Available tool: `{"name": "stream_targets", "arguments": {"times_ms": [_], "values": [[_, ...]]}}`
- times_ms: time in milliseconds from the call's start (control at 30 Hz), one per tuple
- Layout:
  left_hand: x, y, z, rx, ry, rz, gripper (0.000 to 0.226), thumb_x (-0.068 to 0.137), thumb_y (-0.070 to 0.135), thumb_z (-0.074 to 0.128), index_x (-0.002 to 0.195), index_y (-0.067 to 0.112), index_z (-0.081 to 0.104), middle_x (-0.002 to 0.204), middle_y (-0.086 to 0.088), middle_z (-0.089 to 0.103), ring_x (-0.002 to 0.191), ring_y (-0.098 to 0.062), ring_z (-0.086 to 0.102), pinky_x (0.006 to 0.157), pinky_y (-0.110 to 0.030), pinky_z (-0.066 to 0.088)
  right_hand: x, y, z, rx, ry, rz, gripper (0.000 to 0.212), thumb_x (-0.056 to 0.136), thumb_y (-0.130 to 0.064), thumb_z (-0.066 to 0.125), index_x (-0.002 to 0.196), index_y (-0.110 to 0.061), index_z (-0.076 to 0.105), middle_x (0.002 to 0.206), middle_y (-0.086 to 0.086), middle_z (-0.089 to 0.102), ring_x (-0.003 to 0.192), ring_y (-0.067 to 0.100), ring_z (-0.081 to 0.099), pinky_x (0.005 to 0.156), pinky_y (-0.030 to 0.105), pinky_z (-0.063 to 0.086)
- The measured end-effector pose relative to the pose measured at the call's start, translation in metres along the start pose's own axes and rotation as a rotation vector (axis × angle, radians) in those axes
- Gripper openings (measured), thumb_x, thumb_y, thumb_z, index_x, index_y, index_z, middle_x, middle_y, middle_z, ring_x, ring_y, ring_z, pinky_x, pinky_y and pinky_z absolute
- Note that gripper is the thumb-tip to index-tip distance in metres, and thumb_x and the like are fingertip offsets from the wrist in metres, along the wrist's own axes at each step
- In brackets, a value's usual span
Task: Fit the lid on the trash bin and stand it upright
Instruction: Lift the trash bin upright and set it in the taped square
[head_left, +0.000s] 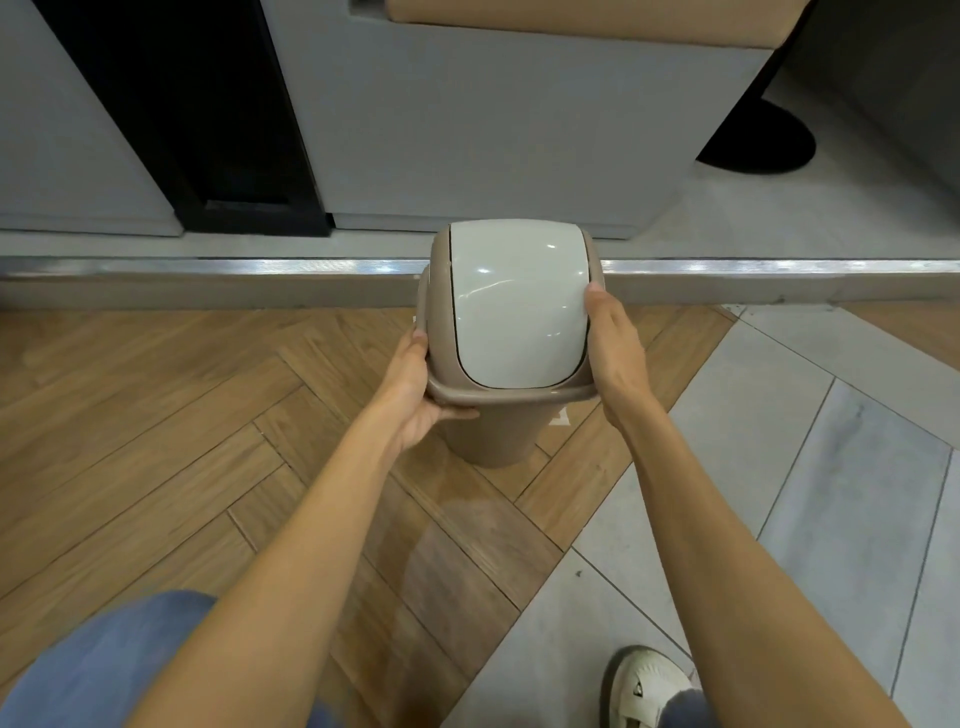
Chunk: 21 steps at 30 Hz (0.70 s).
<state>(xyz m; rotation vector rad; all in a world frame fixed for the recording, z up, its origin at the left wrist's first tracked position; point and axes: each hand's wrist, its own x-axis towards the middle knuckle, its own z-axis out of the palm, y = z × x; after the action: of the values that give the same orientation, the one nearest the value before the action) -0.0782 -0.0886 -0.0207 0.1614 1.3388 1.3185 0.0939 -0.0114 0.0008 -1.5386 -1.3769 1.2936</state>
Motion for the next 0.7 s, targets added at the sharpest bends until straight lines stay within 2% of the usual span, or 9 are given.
{"name": "stream_targets", "arguments": {"times_ms": [100, 267, 367, 533, 700], "values": [[0.014, 0.013, 0.003, 0.010, -0.012, 0.000, 0.035, 0.105, 0.033, 0.023, 0.137, 0.031, 0.037, 0.131, -0.005, 0.055, 0.092, -0.037, 0.062, 0.061, -0.060, 0.053, 0.019, -0.005, 0.005, -0.039, -0.015, -0.071, 0.055, 0.096, -0.058, 0.029, 0.136, -0.026, 0.049, 0.118, -0.009, 0.053, 0.120, 0.020, 0.049, 0.100, 0.037, 0.040], [0.043, 0.033, 0.007, -0.004, -0.066, 0.002, 0.031, 0.105, 0.032, 0.023, 0.131, 0.033, 0.040, 0.132, -0.006, 0.053, 0.095, -0.039, 0.061, 0.066, -0.067, 0.049, 0.054, -0.012, 0.014, -0.049, -0.022, -0.119, 0.058, 0.098, -0.056, 0.029, 0.139, -0.018, 0.045, 0.137, 0.002, 0.054, 0.123, 0.021, 0.048, 0.107, 0.041, 0.039], [0.062, 0.041, 0.010, -0.002, -0.072, -0.002, 0.033, 0.105, 0.033, 0.025, 0.132, 0.026, 0.042, 0.136, -0.009, 0.053, 0.106, -0.043, 0.059, 0.062, -0.066, 0.054, 0.073, -0.016, 0.018, -0.050, -0.024, -0.127, 0.057, 0.099, -0.054, 0.028, 0.137, -0.017, 0.047, 0.134, 0.003, 0.054, 0.118, 0.020, 0.049, 0.103, 0.038, 0.040], [0.089, 0.052, 0.013, -0.004, -0.075, 0.009, 0.034, 0.104, 0.035, 0.030, 0.132, 0.026, 0.045, 0.133, -0.012, 0.055, 0.111, -0.046, 0.056, 0.053, -0.065, 0.054, 0.104, -0.021, 0.025, -0.055, -0.039, -0.146, 0.056, 0.099, -0.055, 0.029, 0.131, -0.015, 0.050, 0.120, -0.002, 0.055, 0.117, 0.020, 0.052, 0.102, 0.038, 0.042], [0.105, 0.056, 0.013, 0.020, -0.054, 0.007, 0.034, 0.103, 0.036, 0.033, 0.133, 0.027, 0.047, 0.132, -0.010, 0.056, 0.114, -0.044, 0.055, 0.055, -0.066, 0.054, 0.120, -0.022, 0.029, -0.065, -0.057, -0.147, 0.062, 0.097, -0.056, 0.028, 0.137, -0.013, 0.047, 0.132, 0.003, 0.056, 0.119, 0.022, 0.052, 0.102, 0.039, 0.042]]}}
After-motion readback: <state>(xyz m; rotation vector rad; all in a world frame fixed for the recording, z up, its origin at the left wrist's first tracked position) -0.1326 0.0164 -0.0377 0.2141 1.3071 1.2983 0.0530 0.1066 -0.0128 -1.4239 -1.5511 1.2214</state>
